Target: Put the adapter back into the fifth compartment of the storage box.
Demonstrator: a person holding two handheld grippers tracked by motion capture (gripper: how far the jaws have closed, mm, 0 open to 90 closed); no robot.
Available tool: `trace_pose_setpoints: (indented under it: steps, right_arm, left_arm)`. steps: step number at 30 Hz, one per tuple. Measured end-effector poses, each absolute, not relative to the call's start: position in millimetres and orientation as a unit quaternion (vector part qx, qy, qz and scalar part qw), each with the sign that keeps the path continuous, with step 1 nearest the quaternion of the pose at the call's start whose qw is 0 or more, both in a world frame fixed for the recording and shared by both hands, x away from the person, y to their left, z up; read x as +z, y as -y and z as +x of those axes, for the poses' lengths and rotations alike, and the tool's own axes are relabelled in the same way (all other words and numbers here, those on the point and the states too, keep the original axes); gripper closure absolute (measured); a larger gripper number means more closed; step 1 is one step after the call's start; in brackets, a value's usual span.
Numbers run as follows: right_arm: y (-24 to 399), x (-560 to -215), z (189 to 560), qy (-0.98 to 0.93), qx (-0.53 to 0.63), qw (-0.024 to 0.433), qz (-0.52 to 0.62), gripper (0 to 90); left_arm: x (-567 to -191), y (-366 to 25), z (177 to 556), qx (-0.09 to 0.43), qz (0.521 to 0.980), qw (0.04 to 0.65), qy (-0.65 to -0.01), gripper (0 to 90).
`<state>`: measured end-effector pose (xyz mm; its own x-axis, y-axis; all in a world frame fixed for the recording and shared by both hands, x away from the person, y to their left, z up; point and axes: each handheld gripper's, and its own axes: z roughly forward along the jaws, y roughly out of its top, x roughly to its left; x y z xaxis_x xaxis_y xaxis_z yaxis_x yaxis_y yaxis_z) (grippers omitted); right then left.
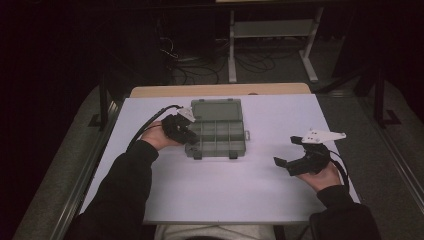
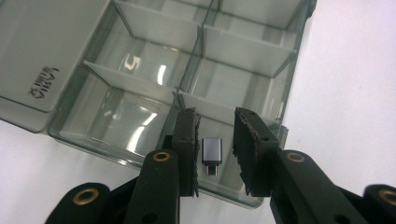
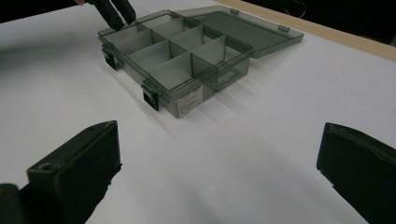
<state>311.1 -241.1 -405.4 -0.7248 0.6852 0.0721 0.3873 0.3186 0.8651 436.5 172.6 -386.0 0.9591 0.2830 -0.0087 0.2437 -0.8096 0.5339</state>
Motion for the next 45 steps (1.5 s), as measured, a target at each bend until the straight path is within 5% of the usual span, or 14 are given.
trace_pose_setpoints:
  steps: [33,45]
  right_arm:
    - [238,-408,311,-0.806,0.463,0.144,0.338,0.0]
    - [238,-408,311,-0.807,0.463,0.144,0.338,0.0]
  left_arm:
    - [-363,-208,416,0.054,0.918,0.357,-0.164,42.0]
    - [-357,-223,411,0.052,0.902,0.385,-0.190,25.1]
